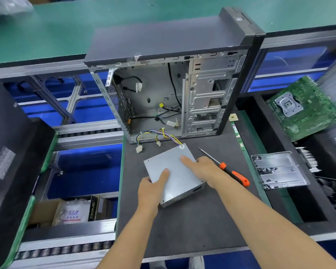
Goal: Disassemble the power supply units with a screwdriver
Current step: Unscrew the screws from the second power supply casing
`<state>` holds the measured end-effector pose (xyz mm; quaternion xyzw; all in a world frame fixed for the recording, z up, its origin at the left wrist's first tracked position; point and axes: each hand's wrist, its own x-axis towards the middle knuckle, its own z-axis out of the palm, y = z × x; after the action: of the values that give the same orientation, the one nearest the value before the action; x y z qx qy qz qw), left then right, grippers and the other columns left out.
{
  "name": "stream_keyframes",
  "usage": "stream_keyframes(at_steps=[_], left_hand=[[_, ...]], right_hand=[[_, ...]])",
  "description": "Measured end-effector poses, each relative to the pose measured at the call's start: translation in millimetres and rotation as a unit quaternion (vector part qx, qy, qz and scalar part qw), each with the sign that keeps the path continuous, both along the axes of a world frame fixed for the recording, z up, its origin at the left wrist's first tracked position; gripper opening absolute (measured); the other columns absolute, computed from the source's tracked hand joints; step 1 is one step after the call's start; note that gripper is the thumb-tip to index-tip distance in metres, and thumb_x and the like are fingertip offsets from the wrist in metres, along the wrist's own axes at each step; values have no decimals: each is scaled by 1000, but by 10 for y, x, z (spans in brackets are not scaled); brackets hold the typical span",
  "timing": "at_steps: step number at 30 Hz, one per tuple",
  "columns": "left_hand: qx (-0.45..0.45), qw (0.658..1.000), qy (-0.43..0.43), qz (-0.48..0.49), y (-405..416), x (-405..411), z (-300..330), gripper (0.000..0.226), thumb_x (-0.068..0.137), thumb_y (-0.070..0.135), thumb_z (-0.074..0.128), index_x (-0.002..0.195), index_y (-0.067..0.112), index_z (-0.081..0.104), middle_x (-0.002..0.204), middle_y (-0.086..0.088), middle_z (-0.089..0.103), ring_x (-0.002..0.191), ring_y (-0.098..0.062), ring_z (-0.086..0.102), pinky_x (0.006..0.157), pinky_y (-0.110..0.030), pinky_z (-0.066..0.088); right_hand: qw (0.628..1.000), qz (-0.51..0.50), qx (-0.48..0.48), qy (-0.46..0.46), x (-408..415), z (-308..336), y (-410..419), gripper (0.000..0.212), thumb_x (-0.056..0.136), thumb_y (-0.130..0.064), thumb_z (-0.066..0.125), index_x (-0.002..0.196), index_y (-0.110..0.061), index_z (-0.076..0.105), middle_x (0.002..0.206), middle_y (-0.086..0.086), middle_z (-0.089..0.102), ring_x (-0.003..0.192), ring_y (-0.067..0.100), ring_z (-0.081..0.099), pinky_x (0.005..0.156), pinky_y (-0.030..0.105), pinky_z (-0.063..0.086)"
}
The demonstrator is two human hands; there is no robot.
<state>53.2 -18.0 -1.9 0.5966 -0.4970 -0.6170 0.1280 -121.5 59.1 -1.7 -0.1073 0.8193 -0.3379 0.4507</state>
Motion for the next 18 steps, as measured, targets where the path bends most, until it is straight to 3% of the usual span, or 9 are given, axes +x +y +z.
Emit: stream_keyframes(at_steps=[4, 12, 16, 18], left_hand=[[5, 1000, -22, 11, 34, -65, 46, 55, 75, 48, 83, 109, 13, 58, 101, 1, 69, 86, -15, 68, 59, -28, 49], [9, 999, -37, 17, -29, -104, 85, 68, 64, 65, 83, 99, 19, 46, 100, 5, 62, 87, -12, 62, 60, -32, 45], [13, 999, -34, 7, -38, -132, 59, 71, 64, 56, 87, 104, 17, 43, 100, 4, 61, 86, -12, 62, 60, -32, 45], [26, 999, -30, 3, -71, -130, 48, 75, 64, 52, 89, 113, 13, 48, 103, 1, 65, 89, -16, 65, 65, -36, 52]], right_hand=[[1000, 5, 1, 11, -35, -21, 42, 79, 72, -79, 61, 108, -9, 61, 108, 5, 67, 93, 23, 67, 89, 42, 56], [1000, -6, -4, 24, 18, 25, 36, 72, 73, -78, 59, 105, -14, 55, 109, 2, 62, 91, 19, 65, 79, 37, 57], [1000, -21, 0, 17, 57, 0, 39, 85, 70, -78, 63, 122, -12, 47, 120, 1, 58, 101, 20, 62, 82, 38, 55], [1000, -21, 4, -10, 60, -23, 46, 94, 64, -79, 67, 127, -13, 43, 121, -1, 58, 103, 20, 62, 86, 39, 55]])
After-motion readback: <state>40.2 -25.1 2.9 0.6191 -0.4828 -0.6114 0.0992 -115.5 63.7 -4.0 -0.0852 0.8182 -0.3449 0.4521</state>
